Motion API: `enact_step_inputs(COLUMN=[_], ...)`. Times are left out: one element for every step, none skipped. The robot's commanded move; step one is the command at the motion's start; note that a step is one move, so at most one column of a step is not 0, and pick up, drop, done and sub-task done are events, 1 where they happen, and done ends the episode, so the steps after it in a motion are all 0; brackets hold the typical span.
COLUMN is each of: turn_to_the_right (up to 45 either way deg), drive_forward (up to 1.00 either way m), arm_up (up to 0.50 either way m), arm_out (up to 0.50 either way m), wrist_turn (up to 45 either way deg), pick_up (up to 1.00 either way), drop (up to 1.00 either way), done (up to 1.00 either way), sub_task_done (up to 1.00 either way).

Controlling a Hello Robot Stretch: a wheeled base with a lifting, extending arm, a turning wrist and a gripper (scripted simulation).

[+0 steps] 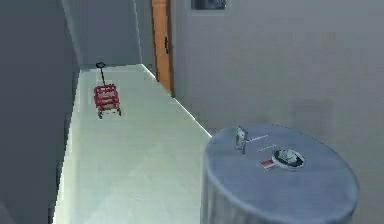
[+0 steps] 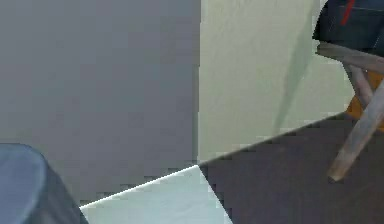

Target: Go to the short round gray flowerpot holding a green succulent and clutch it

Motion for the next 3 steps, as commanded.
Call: enact_step_inputs(turn_to_the_right=[-45.0,-15.0,45.0], drive_forward=[0.0,0.0,0.0], arm_up=[0.0,0.0,0.0], arm_out=[0.0,0.0,0.0], wrist_turn=[0.0,0.0,0.0], pick_up=[0.0,0.0,0.0], drop=[0.0,0.0,0.0], done=[0.0,0.0,0.0], sub_task_done=[0.0,0.0,0.0])
